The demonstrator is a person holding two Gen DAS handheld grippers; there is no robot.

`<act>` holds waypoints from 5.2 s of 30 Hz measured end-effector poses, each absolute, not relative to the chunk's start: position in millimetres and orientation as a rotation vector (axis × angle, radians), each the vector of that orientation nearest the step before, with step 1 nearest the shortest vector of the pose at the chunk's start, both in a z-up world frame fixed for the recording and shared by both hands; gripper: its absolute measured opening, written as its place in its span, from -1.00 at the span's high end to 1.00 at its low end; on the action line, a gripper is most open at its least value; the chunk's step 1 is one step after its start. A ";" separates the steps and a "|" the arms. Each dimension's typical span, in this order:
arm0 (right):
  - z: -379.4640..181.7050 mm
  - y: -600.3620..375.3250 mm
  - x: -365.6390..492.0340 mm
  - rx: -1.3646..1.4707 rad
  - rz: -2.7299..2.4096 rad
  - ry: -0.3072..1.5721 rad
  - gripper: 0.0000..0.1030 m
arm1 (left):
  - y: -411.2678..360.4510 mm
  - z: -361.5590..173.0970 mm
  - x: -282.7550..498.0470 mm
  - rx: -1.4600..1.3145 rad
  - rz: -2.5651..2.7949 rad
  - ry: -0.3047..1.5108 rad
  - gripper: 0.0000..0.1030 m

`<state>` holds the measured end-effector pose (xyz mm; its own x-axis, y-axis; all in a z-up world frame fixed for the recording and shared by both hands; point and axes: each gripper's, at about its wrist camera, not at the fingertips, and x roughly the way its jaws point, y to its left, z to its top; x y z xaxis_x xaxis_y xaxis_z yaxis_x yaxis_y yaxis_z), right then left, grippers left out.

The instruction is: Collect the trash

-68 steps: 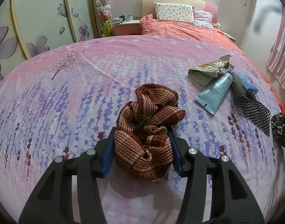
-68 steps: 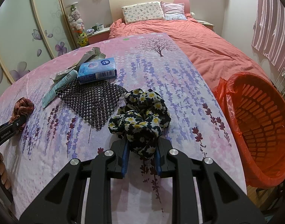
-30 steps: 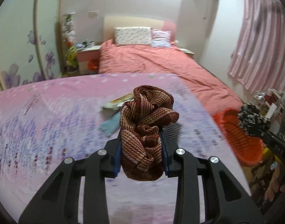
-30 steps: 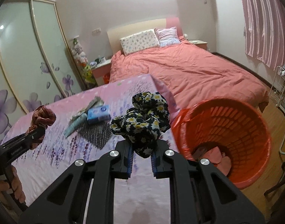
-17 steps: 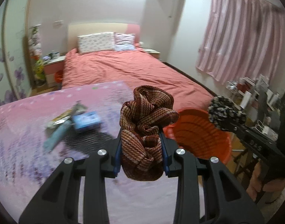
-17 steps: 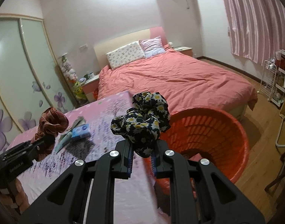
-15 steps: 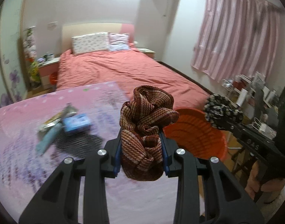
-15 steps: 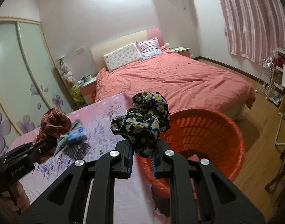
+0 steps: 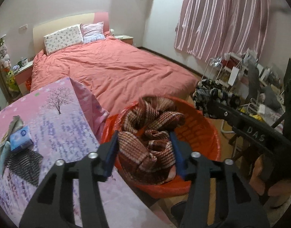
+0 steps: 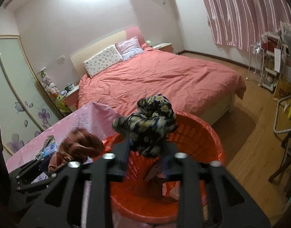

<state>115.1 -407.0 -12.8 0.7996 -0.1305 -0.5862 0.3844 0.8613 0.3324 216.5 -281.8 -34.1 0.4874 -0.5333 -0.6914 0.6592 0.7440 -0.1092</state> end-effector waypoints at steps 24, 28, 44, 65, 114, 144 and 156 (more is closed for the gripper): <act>-42.0 -340.7 140.1 0.335 -0.176 0.721 -0.30 | -111.3 -77.7 266.3 0.175 -0.360 0.815 -0.59; -43.2 -305.5 159.7 0.326 -0.102 0.749 -0.30 | -58.3 -76.4 275.3 0.144 -0.262 0.811 -0.59; -56.1 -126.2 248.3 0.173 0.124 0.859 -0.28 | 99.9 -84.3 279.4 0.019 -0.031 0.829 -0.59; -61.0 -124.3 226.8 0.027 0.060 0.879 0.88 | 91.5 -84.6 290.9 -0.020 -0.097 0.824 -0.59; -69.9 -168.3 193.6 0.178 0.061 0.880 0.87 | 62.5 -103.6 268.7 0.083 -0.139 0.902 0.15; -69.8 -169.7 193.5 0.177 0.061 0.881 0.87 | 62.6 -102.7 268.1 0.084 -0.138 0.902 0.14; -69.8 -170.3 193.6 0.179 0.062 0.881 0.87 | 62.7 -102.4 268.1 0.083 -0.138 0.902 0.14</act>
